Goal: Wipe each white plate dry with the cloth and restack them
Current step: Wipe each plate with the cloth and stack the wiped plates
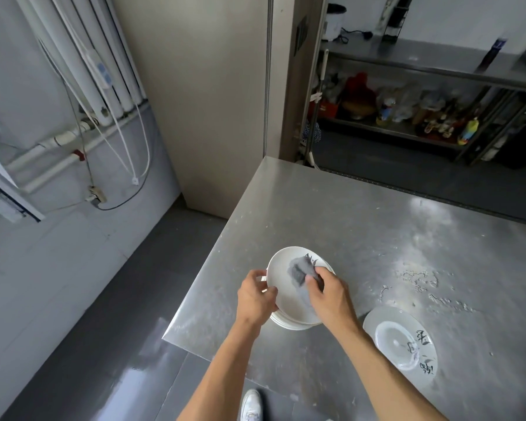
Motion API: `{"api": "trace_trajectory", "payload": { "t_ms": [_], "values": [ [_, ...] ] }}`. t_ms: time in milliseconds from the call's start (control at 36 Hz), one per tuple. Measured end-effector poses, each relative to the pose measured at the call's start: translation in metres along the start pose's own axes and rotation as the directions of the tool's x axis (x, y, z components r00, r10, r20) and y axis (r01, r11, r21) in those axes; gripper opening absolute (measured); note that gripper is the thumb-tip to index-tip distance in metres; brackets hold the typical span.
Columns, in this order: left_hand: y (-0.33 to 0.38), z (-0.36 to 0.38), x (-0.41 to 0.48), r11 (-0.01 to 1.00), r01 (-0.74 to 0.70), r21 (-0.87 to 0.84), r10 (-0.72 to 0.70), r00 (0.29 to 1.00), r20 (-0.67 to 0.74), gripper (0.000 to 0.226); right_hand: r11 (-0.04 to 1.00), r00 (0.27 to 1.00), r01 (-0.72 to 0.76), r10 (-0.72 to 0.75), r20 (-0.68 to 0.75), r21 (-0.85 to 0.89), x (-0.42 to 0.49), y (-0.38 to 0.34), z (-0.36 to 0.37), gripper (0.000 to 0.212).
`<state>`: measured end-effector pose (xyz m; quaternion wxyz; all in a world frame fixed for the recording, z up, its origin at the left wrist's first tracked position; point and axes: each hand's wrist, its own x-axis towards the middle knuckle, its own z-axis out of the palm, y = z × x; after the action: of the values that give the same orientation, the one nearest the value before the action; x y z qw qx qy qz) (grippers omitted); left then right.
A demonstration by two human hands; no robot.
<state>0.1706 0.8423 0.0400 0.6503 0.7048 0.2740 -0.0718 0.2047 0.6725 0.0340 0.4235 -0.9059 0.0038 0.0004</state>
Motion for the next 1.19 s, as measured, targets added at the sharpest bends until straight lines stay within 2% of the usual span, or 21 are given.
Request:
{"api": "trace_trajectory", "payload": {
  "t_ms": [56, 111, 139, 167, 194, 250, 333, 417, 556, 611, 667, 778, 833, 972, 1056, 1194],
  "values": [
    [0.003, -0.001, -0.001, 1.0, -0.01, -0.004, 0.01, 1.0, 0.002, 0.037, 0.996, 0.996, -0.048, 0.042, 0.08, 0.073, 0.002, -0.004, -0.001, 0.023],
    [0.005, -0.002, -0.001, 1.0, -0.003, -0.016, 0.003, 1.0, 0.009, 0.036, 0.992, 0.987, -0.087, 0.073, 0.141, 0.091, 0.003, -0.007, -0.004, 0.008],
    [0.005, -0.003, -0.001, 0.999, 0.009, -0.033, -0.009, 1.0, 0.014, 0.036, 0.993, 0.984, -0.092, 0.079, 0.159, 0.075, 0.002, -0.008, -0.005, 0.015],
    [0.005, -0.003, -0.001, 0.998, 0.025, -0.054, -0.024, 1.0, 0.021, 0.035, 0.997, 0.985, -0.068, 0.06, 0.162, 0.046, 0.002, -0.007, -0.006, 0.031],
    [0.005, -0.004, -0.001, 0.996, 0.04, -0.076, -0.038, 0.999, 0.025, 0.034, 0.999, 0.988, -0.032, 0.032, 0.148, -0.005, 0.002, -0.006, -0.007, 0.043],
    [0.004, -0.005, -0.002, 0.992, 0.053, -0.113, -0.05, 0.998, 0.026, 0.033, 0.981, 0.995, 0.055, -0.039, 0.088, -0.184, 0.0, -0.005, -0.01, 0.051],
    [0.003, -0.005, -0.004, 0.987, 0.052, -0.151, -0.05, 0.999, 0.022, 0.031, 0.878, 0.98, 0.173, -0.2, -0.015, -0.447, 0.0, -0.005, -0.015, 0.044],
    [0.004, -0.005, -0.008, 0.981, 0.046, -0.188, -0.043, 0.999, 0.018, 0.029, 0.807, 0.945, 0.248, -0.323, -0.049, -0.536, -0.001, -0.004, -0.017, 0.038],
    [0.009, -0.003, -0.015, 0.971, 0.016, -0.24, -0.015, 1.0, 0.003, 0.03, 0.817, 0.975, 0.195, -0.222, 0.016, -0.543, -0.004, -0.014, -0.014, 0.074],
    [0.014, -0.001, -0.018, 0.966, 0.001, -0.258, -0.003, 1.0, -0.008, 0.03, 0.828, 0.98, 0.189, -0.197, 0.041, -0.528, -0.004, -0.019, -0.013, 0.08],
    [0.018, 0.0, -0.02, 0.962, -0.011, -0.275, 0.004, 1.0, -0.025, 0.031, 0.836, 0.979, 0.193, -0.2, 0.043, -0.514, -0.003, -0.023, -0.015, 0.072],
    [0.025, 0.002, -0.024, 0.957, -0.021, -0.288, 0.012, 0.999, -0.035, 0.032, 0.821, 0.945, 0.281, -0.327, -0.005, -0.498, 0.005, -0.026, -0.018, 0.031],
    [0.028, 0.002, -0.026, 0.954, -0.019, -0.301, 0.009, 0.999, -0.034, 0.032, 0.798, 0.92, 0.321, -0.391, -0.034, -0.51, 0.009, -0.026, -0.02, 0.02],
    [0.033, 0.0, -0.032, 0.943, -0.023, -0.332, 0.008, 0.999, -0.046, 0.035, 0.758, 0.884, 0.357, -0.462, -0.064, -0.546, 0.016, -0.03, -0.033, 0.032],
    [0.036, -0.004, -0.036, 0.942, -0.052, -0.333, 0.041, 0.998, -0.041, 0.038, 0.79, 0.905, 0.337, -0.422, -0.054, -0.512, 0.018, -0.039, -0.041, 0.054],
    [0.041, -0.006, -0.044, 0.939, -0.101, -0.328, 0.099, 0.995, -0.023, 0.041, 0.848, 0.95, 0.286, -0.313, 0.015, -0.446, 0.026, -0.053, -0.047, 0.065]
  ]
}}
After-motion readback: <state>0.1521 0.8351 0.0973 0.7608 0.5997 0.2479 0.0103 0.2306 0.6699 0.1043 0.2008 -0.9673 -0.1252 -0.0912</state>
